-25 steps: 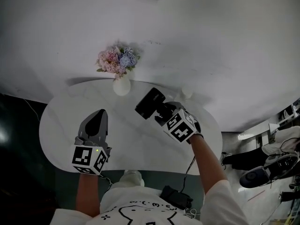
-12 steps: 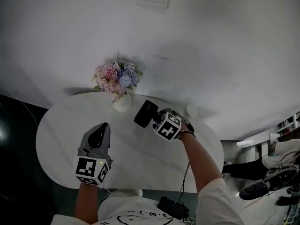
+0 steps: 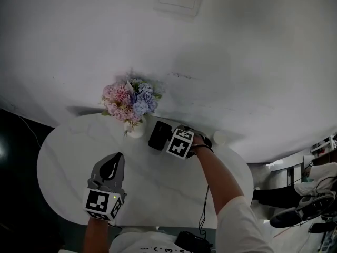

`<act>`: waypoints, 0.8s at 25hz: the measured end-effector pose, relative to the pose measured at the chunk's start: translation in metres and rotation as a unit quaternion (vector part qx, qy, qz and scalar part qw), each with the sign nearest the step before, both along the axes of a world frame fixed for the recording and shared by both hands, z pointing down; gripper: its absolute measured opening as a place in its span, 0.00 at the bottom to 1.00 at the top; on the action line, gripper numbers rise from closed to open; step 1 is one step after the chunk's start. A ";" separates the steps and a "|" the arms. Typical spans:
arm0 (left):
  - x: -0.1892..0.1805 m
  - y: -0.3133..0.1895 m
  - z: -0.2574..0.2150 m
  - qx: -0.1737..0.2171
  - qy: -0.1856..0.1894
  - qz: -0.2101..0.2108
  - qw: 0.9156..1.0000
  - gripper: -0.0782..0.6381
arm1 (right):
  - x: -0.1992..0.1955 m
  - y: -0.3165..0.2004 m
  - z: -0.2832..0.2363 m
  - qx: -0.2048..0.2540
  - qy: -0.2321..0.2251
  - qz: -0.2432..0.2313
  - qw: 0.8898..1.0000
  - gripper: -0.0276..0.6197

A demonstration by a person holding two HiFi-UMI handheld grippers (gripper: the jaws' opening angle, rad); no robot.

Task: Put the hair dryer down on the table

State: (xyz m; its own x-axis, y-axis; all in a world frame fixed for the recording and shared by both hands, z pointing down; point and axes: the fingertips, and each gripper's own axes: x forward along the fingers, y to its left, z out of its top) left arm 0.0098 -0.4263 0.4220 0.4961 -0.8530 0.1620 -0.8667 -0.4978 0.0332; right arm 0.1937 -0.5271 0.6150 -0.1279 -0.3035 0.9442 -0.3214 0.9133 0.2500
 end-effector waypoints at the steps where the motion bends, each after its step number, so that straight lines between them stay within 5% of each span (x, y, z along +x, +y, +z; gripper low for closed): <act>1: -0.001 -0.002 0.002 -0.002 0.001 -0.001 1.000 0.14 | 0.000 -0.005 0.002 -0.003 0.004 -0.004 1.000 0.44; 11: -0.012 -0.014 0.020 -0.028 0.014 0.001 1.000 0.14 | -0.008 -0.028 0.016 -0.043 -0.025 0.000 0.999 0.44; 20: -0.005 -0.019 0.025 -0.035 0.019 0.017 0.999 0.14 | 0.005 -0.039 0.039 -0.030 0.036 -0.021 0.999 0.44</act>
State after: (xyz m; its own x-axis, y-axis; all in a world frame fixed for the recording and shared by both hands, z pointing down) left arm 0.0048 -0.4452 0.4473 0.5308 -0.8234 0.2004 -0.8472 -0.5214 0.1018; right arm 0.1992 -0.5661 0.6539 -0.0706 -0.2423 0.9676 -0.2656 0.9396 0.2159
